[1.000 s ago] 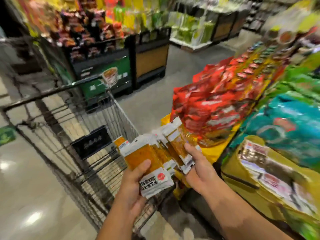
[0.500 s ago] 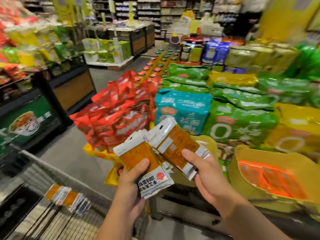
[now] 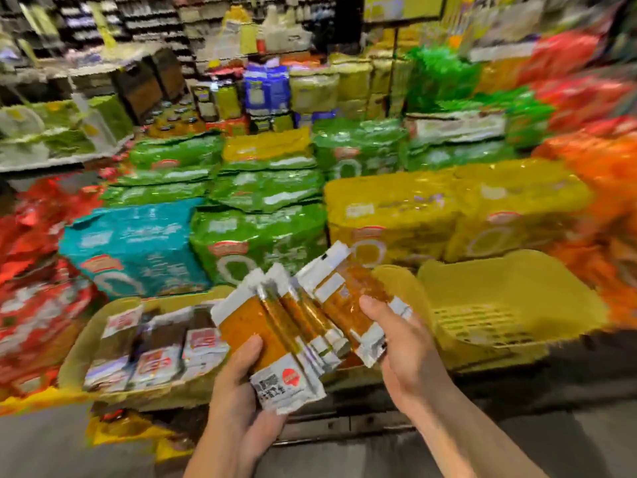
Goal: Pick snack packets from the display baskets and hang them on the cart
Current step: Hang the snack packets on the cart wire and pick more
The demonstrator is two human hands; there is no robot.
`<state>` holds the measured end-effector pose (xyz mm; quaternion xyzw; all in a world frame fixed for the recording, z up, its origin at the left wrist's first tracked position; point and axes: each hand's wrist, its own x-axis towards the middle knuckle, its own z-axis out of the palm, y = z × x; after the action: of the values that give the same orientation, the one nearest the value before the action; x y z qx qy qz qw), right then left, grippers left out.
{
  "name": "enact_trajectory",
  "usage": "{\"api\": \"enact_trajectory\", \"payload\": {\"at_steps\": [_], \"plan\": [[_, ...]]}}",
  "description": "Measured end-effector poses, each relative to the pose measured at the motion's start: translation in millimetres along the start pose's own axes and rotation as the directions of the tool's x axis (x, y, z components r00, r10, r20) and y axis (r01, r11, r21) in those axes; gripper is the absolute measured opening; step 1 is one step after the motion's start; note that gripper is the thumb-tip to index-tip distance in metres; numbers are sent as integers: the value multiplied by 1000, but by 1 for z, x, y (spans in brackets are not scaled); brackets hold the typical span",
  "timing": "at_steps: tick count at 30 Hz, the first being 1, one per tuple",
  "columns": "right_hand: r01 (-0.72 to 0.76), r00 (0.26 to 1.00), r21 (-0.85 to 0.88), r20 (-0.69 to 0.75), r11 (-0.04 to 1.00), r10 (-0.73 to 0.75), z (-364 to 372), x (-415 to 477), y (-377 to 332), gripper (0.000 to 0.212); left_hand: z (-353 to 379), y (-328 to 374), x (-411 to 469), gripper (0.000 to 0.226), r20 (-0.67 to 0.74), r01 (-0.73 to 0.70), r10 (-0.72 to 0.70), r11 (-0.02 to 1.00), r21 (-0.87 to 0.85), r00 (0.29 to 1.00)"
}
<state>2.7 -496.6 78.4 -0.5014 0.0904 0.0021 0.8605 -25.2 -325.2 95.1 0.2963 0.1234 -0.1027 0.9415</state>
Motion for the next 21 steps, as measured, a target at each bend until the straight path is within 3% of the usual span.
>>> {"api": "enact_trajectory", "payload": {"at_steps": [3,6,9,10,16,19,21], "plan": [[-39,995,-42,-89,998,36,-39,7,-14,66,23,-31,22,91,22,53,-55,996,66,998],[-124,990,-66,-70,990,119,-72,14,-31,80,39,-49,39,111,29,89,-91,994,60,995],[-184,982,-89,-60,979,179,-90,19,-46,125,47,-58,54,98,68,102,-109,990,94,992],[-188,981,-99,-58,977,183,-96,19,-50,129,48,-60,59,95,86,112,-122,987,116,989],[-289,956,-222,-22,931,292,-106,27,-63,114,45,-59,82,88,137,193,-221,963,189,966],[-267,956,-332,24,905,291,-104,27,-75,60,45,-55,94,85,175,242,-280,948,206,944],[-228,966,-375,31,898,258,-107,31,-81,45,44,-52,101,86,195,269,-303,945,186,933]]}}
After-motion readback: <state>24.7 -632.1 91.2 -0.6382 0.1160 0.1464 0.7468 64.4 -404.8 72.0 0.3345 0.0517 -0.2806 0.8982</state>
